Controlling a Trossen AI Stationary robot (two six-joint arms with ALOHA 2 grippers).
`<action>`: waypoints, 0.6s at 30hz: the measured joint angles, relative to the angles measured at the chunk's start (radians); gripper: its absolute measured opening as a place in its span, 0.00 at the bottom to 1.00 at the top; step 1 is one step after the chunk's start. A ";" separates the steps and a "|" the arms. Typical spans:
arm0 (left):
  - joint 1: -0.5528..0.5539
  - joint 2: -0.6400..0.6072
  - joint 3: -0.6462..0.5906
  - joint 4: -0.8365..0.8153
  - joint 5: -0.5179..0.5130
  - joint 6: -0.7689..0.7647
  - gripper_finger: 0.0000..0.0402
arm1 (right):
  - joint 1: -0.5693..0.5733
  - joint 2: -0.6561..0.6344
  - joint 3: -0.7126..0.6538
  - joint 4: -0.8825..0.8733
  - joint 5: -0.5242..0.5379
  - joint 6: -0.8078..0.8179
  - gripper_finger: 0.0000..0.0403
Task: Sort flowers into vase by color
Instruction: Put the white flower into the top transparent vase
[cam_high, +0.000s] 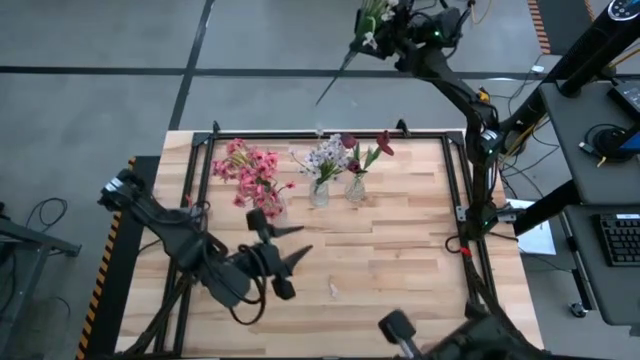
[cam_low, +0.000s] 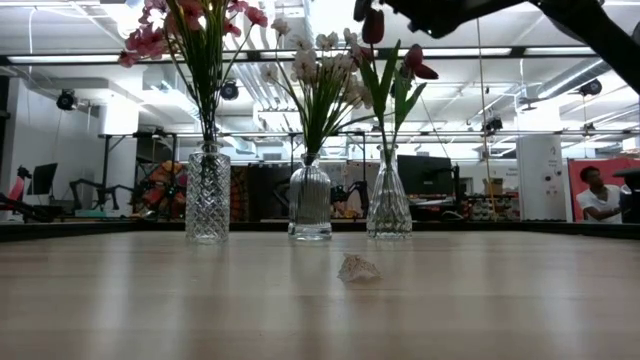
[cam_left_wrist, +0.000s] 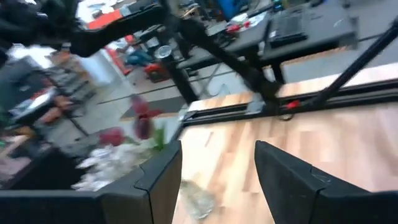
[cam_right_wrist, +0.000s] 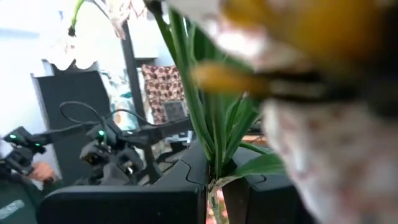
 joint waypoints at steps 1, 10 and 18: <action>-0.002 0.015 0.015 0.002 0.021 -0.009 0.46 | 0.011 0.000 0.011 -0.006 0.001 0.008 0.04; -0.001 0.099 0.042 -0.021 0.175 -0.130 0.46 | 0.130 -0.026 0.074 -0.091 -0.009 0.019 0.04; 0.010 0.162 -0.034 0.085 0.133 -0.163 0.46 | 0.216 -0.096 0.075 -0.188 -0.010 0.017 0.04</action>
